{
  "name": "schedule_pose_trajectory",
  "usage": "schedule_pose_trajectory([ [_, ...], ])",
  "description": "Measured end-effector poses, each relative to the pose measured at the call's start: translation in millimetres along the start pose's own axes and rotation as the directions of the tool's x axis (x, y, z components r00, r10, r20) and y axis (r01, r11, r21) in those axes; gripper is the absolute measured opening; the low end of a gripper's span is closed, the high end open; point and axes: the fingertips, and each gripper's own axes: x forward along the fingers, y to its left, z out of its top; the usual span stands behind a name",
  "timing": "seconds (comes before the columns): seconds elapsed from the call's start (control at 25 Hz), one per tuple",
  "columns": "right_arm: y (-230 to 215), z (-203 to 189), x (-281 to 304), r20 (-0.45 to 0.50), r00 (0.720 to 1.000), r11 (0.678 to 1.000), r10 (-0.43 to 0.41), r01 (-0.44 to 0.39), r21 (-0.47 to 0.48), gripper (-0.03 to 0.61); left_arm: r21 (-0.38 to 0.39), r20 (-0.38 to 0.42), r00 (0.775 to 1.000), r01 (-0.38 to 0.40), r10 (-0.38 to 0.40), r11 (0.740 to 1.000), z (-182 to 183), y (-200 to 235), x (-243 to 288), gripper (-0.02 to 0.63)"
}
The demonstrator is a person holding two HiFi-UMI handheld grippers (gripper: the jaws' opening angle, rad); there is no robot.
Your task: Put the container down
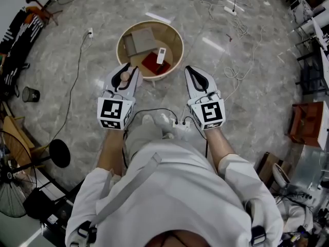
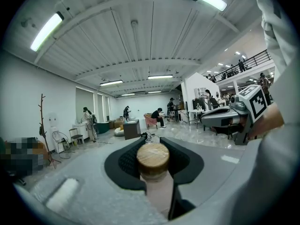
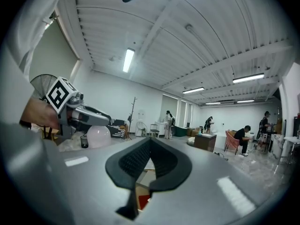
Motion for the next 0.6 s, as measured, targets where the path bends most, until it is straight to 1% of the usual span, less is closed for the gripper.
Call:
schedule_pose_trajectory([
  [0.36,-6.8,2.0,71.1,-0.025,0.998,0.998,-0.063,0.063,-0.007,0.005,0.021,0.004,0.997,0.076,-0.076,0.997,-4.0,59.8,43.7,0.101],
  [0.6,-6.8,5.1,102.9,-0.044,0.994,0.995,-0.096,0.095,-0.017,0.005,0.024,0.001,0.993,0.118,-0.118,0.993,-8.4,91.7,65.9,0.101],
])
